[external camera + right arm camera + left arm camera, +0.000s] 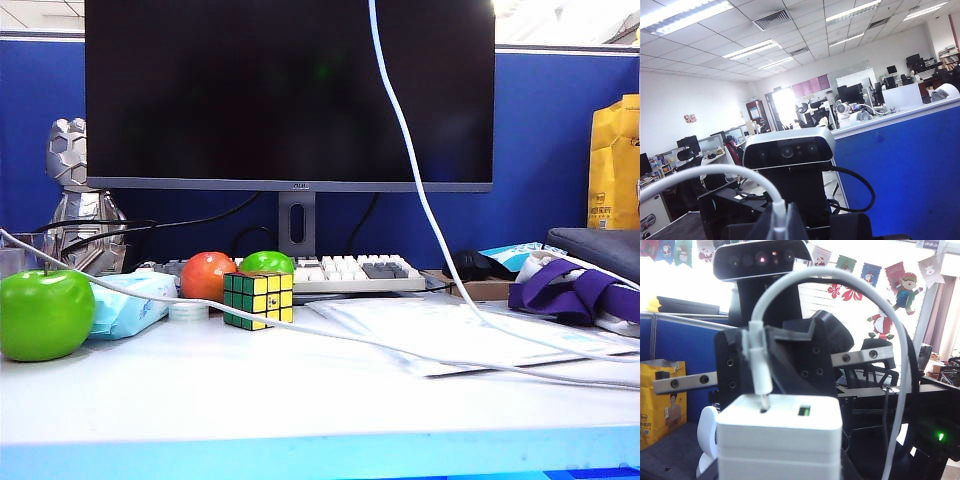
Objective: Pick up the Type-C charging cable and the charging base, insert one end of the Type-C charger into the corresponding slot on the base, and finally place the plugged-in charger back on the table.
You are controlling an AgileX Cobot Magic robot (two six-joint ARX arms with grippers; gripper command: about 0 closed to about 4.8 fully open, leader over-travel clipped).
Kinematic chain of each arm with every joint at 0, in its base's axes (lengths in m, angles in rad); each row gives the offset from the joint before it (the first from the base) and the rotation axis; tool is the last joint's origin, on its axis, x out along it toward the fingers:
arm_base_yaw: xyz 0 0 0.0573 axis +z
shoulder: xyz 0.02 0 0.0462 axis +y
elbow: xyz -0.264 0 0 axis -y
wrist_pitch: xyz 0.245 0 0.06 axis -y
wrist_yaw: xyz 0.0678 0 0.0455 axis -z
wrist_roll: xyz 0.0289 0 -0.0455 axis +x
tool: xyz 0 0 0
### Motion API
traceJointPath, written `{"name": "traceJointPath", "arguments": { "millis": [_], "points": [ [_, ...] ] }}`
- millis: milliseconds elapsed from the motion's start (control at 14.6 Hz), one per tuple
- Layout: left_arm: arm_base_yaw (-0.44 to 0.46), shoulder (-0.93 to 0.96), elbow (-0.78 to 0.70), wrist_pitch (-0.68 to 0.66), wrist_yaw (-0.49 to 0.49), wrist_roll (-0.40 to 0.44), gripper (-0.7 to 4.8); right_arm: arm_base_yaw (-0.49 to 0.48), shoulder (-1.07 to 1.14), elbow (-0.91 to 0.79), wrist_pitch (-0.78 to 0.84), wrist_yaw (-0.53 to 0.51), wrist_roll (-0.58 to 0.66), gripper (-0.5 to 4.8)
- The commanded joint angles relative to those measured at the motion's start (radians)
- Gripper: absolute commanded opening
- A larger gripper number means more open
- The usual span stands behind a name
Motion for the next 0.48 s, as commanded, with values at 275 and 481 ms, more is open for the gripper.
{"name": "traceJointPath", "arguments": {
  "millis": [275, 481],
  "points": [
    [0.000, -0.005, 0.009, 0.051, -0.018, 0.005, -0.05, 0.006, -0.002, 0.003, -0.032, -0.011, 0.004, -0.03],
    [0.000, -0.005, 0.009, 0.050, -0.016, 0.005, -0.05, 0.028, -0.002, 0.003, -0.032, 0.008, 0.003, -0.03]
  ]
}}
